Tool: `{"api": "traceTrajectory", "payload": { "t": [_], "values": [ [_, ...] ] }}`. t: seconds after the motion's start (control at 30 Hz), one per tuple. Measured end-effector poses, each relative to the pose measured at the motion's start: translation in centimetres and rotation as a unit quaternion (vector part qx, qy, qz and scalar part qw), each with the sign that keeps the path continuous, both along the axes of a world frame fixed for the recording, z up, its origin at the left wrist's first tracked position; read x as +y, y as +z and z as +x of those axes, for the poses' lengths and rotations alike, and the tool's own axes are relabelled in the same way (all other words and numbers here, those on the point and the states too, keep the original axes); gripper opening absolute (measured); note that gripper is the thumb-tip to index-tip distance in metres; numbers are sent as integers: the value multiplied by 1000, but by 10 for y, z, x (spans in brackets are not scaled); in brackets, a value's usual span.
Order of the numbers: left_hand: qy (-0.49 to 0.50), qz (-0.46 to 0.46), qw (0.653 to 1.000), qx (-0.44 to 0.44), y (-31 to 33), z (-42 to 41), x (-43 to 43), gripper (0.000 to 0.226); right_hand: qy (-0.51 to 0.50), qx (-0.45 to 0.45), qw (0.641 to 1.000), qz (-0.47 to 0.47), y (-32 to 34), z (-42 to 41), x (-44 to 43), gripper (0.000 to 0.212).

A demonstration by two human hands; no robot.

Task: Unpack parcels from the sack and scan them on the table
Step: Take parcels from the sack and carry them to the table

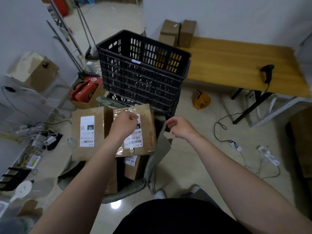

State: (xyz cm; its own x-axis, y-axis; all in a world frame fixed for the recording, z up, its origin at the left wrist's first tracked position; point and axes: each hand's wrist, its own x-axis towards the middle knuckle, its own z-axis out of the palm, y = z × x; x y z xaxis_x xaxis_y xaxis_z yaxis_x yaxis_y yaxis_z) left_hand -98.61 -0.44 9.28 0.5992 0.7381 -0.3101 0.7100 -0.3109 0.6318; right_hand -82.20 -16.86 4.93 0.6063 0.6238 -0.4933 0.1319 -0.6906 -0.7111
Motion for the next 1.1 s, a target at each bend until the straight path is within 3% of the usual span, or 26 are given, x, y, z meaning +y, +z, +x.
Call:
{"api": "traceTrajectory", "payload": {
  "t": [0.23, 0.43, 0.53, 0.8, 1.1],
  "values": [
    [-106, 59, 992, -32, 25, 115, -8, 20, -20, -95, 995, -30, 35, 101, -51, 40],
    [-273, 36, 961, 24, 42, 255, -42, 18, -43, -144, 986, -72, 66, 211, -92, 36],
    [-319, 30, 946, 38, 48, 330, -64, 25, -52, -127, 989, -56, 80, 272, -105, 33],
    [-288, -15, 958, -1, 48, 508, -90, 14, -46, -154, 986, -44, 111, 446, -125, 40],
    [-222, -46, 974, 14, 25, 638, -56, 15, -25, -116, 992, -45, 97, 595, -95, 34]
  ]
}}
